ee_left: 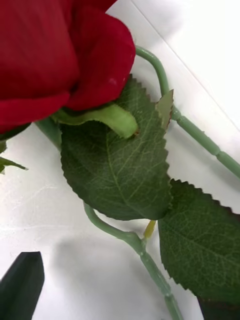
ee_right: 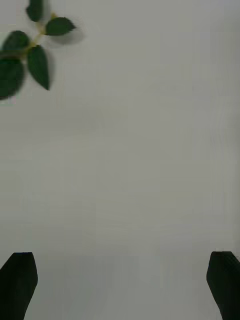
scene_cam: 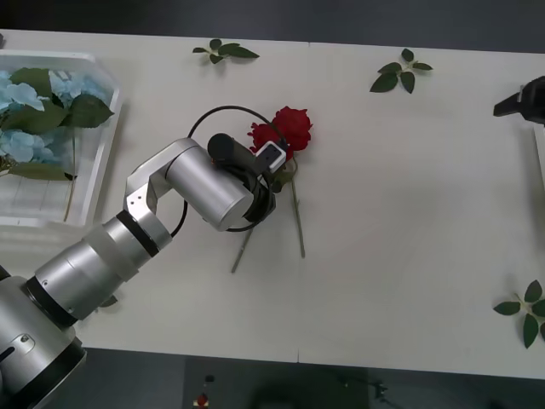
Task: Put the red flowers into the right box and the blue flowers into the left box
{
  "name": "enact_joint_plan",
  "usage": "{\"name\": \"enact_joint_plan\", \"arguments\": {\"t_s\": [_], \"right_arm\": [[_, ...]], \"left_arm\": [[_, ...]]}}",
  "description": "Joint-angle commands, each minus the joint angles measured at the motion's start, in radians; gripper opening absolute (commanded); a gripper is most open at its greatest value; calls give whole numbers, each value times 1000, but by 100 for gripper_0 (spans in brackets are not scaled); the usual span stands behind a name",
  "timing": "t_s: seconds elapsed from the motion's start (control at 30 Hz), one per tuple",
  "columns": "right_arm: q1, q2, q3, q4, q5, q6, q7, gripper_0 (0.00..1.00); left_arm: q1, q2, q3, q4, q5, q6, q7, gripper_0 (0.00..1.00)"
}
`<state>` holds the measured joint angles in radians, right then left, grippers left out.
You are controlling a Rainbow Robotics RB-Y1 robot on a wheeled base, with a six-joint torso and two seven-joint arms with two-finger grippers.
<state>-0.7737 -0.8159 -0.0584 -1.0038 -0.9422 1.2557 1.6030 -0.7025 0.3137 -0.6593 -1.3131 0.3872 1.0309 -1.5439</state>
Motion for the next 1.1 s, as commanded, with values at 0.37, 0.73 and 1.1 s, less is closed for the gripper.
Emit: {"name": "enact_joint_plan", "arguments": {"t_s": [0.37,0.73,1.1], "right_arm": [[-18,274,15,-156,22,-64,22,100],[-53,440,158,-213,322,-75,11,100],[-58,547,241,-203,358,-93,-144,100]], "left_arm": [[44,-4,12,-14,-64,3,-51,34],[55,19,12,-18,-82,-48,-54,0],[270,189,264,-457,114,-14,-45,0]]}}
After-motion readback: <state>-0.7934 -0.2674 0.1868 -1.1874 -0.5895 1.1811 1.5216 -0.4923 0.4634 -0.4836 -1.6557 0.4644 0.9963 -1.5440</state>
